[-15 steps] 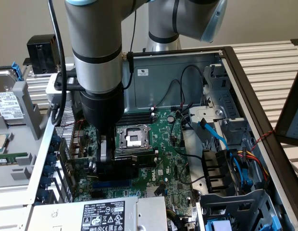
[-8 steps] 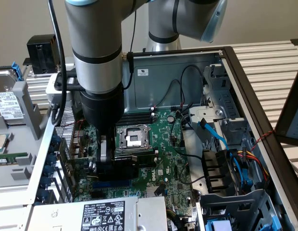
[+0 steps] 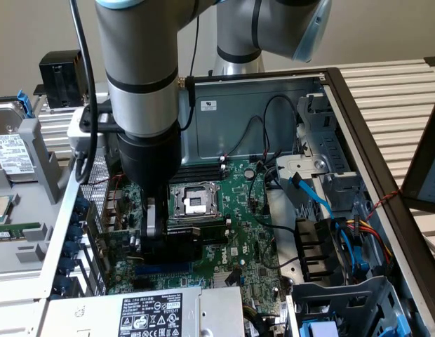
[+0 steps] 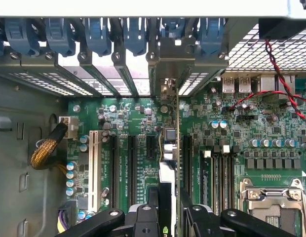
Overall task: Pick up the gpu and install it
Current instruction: 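Insert the gpu into the slot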
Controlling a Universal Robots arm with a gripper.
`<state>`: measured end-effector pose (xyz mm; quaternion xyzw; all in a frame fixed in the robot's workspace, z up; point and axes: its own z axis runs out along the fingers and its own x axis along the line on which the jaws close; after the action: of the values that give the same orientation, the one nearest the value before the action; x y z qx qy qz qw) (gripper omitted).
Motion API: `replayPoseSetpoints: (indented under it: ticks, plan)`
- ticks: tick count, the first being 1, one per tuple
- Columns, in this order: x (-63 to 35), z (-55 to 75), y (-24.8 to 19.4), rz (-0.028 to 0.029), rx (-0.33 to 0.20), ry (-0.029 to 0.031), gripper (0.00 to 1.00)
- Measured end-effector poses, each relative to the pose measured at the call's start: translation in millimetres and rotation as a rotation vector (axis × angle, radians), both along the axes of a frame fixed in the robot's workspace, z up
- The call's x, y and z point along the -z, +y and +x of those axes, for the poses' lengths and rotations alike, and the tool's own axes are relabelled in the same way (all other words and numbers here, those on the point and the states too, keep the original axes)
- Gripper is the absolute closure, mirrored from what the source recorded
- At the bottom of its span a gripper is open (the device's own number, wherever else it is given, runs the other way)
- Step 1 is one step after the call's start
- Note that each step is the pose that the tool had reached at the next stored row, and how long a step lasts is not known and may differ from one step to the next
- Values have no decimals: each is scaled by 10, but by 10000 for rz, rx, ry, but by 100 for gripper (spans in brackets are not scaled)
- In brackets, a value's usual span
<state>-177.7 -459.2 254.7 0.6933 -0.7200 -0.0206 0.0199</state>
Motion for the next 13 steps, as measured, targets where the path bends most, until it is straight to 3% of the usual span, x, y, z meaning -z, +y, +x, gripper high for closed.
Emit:
replayPoseSetpoints:
  ticks: [13]
  plan:
    - [5,-1,-1,2,1,2,73]
